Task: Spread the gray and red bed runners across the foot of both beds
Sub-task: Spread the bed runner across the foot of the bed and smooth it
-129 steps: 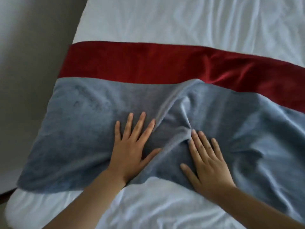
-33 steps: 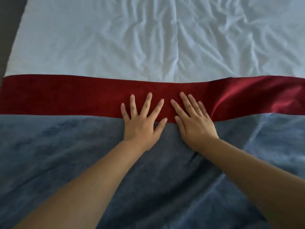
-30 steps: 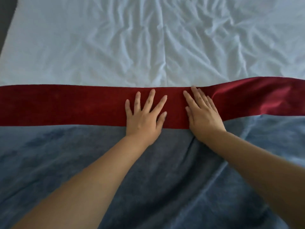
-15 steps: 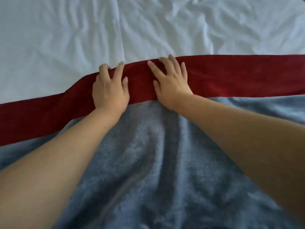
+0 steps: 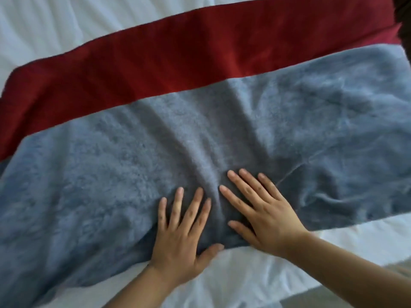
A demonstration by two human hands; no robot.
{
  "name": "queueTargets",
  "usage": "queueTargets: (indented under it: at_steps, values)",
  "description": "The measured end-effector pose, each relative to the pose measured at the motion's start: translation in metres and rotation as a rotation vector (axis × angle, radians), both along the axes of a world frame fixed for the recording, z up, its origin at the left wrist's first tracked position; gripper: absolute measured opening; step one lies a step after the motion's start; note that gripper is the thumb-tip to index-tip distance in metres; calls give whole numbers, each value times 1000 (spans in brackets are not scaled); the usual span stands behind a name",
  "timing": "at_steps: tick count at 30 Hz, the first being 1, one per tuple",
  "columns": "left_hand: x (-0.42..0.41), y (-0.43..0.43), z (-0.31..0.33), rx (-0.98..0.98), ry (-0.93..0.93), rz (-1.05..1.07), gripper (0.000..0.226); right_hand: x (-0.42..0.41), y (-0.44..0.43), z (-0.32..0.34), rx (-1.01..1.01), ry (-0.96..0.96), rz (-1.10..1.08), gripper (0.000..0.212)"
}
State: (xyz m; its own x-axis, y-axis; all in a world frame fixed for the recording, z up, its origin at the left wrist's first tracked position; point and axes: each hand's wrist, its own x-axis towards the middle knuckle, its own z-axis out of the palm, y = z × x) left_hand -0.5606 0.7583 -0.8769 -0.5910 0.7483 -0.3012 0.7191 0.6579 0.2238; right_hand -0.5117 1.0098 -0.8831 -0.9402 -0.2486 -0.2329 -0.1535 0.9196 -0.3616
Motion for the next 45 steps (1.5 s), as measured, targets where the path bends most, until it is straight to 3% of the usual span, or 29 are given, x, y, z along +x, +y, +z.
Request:
queueTargets:
  at_steps: [2, 4, 10, 14, 16, 19, 24, 37, 45]
  values:
    - [26, 0, 1, -8, -2, -55, 106, 29, 4, 2, -25, -12, 54, 81]
    - [39, 4, 0, 12, -4, -74, 98, 46, 8, 2, -29, -12, 98, 83]
    - [38, 41, -1, 141, 118, -80, 53, 41, 36, 7, -30, 187, -13, 47]
    - [56, 63, 2, 322, 51, -69, 44, 53, 74, 12, -75, 268, -44, 39]
    - [68, 69, -1, 331, 19, -67, 44, 69, 93, 8, -7, 250, -22, 45]
    - [70, 73, -11, 239, 32, -58, 52, 80, 101, -4, 142, 108, 0, 70]
    - [68, 69, -27, 183, -46, -48, 68, 64, 99, -21, 225, -29, 35, 92]
    - [65, 74, -41, 165, 7, -6, 72, 57, 93, -28, 265, -30, -6, 93]
    - [70, 75, -36, 17, 93, 12, 85, 50, 108, -10, 117, -75, 141, 93]
